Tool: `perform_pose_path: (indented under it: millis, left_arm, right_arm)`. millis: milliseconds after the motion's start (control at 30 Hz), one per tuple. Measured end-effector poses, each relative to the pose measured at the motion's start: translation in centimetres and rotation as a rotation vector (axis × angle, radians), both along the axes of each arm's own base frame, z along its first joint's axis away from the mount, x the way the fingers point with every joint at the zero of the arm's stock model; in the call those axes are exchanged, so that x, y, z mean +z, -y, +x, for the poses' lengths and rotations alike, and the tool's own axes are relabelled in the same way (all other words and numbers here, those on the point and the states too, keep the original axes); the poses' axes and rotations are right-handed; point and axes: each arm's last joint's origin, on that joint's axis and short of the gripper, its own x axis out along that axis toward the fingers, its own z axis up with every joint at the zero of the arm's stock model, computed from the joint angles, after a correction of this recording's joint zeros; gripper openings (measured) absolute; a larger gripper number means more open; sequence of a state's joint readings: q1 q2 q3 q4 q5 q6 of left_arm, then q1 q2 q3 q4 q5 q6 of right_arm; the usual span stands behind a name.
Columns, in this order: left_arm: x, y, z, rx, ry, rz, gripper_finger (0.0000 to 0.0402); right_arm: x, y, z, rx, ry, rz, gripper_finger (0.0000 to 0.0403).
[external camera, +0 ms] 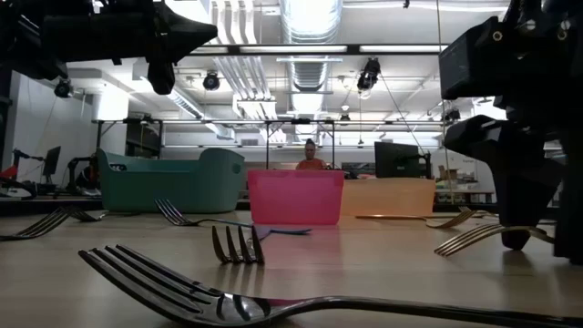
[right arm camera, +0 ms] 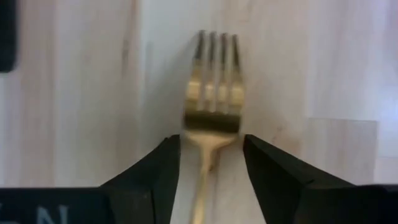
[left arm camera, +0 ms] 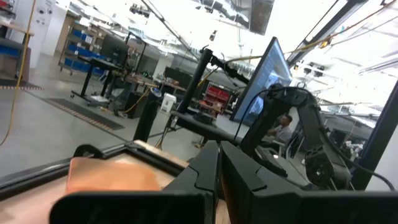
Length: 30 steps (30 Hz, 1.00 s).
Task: Sort silverware by color (type)
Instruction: Put the golden fork into the red bin
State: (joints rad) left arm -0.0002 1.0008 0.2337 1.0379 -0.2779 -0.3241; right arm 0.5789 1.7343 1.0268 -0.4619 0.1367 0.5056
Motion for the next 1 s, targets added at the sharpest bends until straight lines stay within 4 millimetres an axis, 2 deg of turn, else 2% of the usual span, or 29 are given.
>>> perform_pose_path:
  millis: [133,333,533,767,1000]
  left_arm:
    - [-0.1,0.0,0.1,0.0,-0.004,0.0,0.0]
    - [-0.1,0.0,0.1,-0.001,0.002,-0.003,0.0]
    - [-0.1,0.0,0.1,-0.001,-0.002,-0.004,0.0]
    - [-0.1,0.0,0.1,-0.002,-0.002,-0.003,0.0]
    - [-0.1,0.4,0.2,-0.132,0.004,0.036,0.0]
  right_arm:
    - [-0.7,0.3,-0.2,-0.013,0.031,0.005,0.0122]
    - [-1.4,0.8,-0.5,-0.01,0.051,0.004,0.0024]
    - [0.5,2.4,-0.5,0.054,0.056,0.004,0.0014]
    - [5.9,6.0,-0.2,0.075,0.245,0.011,0.0013]
    - [12.4,9.3,0.9,0.225,0.765,-0.003,0.0012]
